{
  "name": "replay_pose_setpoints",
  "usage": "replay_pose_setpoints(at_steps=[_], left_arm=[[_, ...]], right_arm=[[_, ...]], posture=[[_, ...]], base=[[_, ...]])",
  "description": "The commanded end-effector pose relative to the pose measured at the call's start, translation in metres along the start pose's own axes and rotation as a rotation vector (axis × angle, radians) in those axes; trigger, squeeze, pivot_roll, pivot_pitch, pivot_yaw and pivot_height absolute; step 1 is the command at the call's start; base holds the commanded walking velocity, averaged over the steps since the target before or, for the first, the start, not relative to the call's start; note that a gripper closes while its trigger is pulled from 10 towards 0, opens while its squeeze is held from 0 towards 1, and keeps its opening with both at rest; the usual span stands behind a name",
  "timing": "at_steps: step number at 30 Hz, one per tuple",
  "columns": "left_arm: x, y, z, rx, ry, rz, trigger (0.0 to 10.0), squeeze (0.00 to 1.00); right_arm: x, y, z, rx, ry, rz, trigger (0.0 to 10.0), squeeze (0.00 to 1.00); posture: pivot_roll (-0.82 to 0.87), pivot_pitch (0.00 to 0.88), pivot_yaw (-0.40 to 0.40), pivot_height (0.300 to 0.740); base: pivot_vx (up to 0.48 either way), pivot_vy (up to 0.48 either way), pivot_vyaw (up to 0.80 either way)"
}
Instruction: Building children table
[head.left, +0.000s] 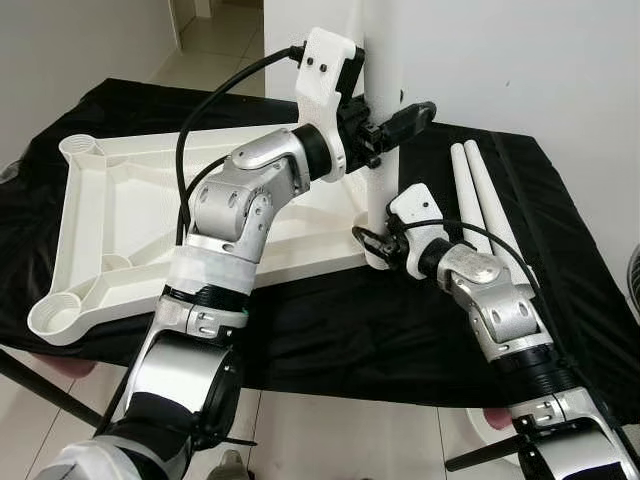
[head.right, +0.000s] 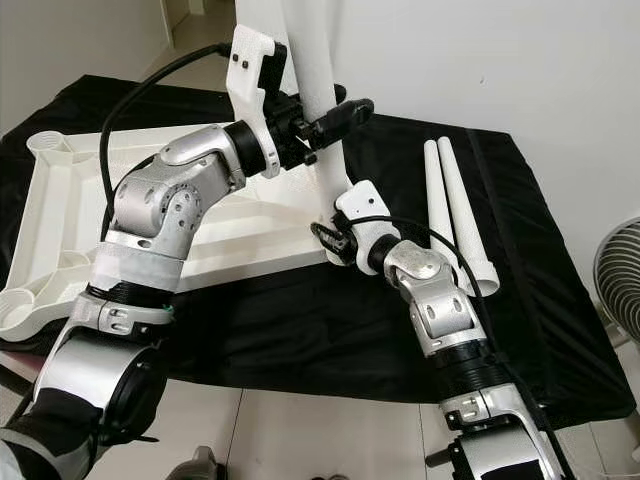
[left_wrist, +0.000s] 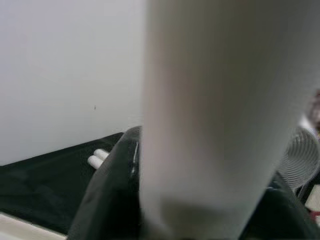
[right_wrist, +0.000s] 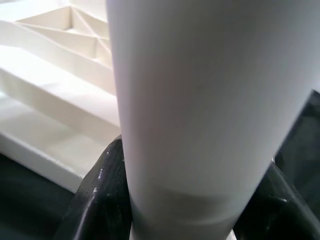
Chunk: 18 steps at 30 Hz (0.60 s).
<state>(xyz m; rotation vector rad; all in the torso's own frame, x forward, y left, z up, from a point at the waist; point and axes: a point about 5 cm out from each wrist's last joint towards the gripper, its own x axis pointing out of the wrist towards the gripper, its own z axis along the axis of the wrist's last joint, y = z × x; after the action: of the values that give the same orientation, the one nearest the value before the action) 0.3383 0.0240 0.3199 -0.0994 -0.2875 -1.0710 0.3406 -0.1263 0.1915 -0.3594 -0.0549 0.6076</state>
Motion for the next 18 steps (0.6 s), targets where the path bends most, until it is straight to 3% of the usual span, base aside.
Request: replay_pose_setpoints(at_steps=[1, 7, 8, 11, 12, 13, 18], left_arm=[[0.002, -0.001, 0.004, -0.01, -0.005, 0.006, 0.0, 0.0], [0.002, 0.0, 0.007, 0.001, -0.005, 0.021, 0.0, 0.0], [0.002, 0.0, 0.009, 0.005, -0.008, 0.022, 0.0, 0.0], [0.003, 0.0, 0.011, 0.014, -0.011, 0.021, 0.0, 0.0], [0.004, 0.0, 0.014, 0.023, -0.013, 0.027, 1.5, 0.0], [0.005, -0.001, 0.017, 0.045, -0.018, 0.027, 10.0, 0.0], [0.009, -0.004, 0.024, 0.063, -0.052, 0.048, 10.0, 0.0]], right_arm=[[0.0, -0.01, 0.008, -0.009, -0.043, -0.062, 10.0, 0.0], [0.002, -0.017, 0.008, 0.041, -0.044, -0.132, 10.0, 0.0], [0.002, -0.018, 0.008, 0.044, -0.048, -0.144, 10.0, 0.92], [0.002, -0.02, 0.009, 0.049, -0.053, -0.163, 10.0, 0.92], [0.003, -0.022, 0.01, 0.057, -0.06, -0.185, 10.0, 1.0], [0.004, -0.025, 0.011, 0.066, -0.065, -0.224, 10.0, 1.0], [0.007, -0.028, 0.015, 0.085, -0.076, -0.294, 10.0, 1.0]], posture=[[0.16, 0.019, -0.049, 0.74], [0.16, 0.026, -0.049, 0.74], [0.16, 0.028, -0.05, 0.74], [0.16, 0.028, -0.05, 0.74], [0.15, 0.029, -0.051, 0.74], [0.15, 0.03, -0.052, 0.74], [0.14, 0.035, -0.056, 0.74]], base=[[0.0, 0.0, 0.0], [0.0, 0.0, 0.0], [0.0, 0.0, 0.0], [0.0, 0.0, 0.0], [0.0, 0.0, 0.0], [0.0, 0.0, 0.0], [0.0, 0.0, 0.0]])
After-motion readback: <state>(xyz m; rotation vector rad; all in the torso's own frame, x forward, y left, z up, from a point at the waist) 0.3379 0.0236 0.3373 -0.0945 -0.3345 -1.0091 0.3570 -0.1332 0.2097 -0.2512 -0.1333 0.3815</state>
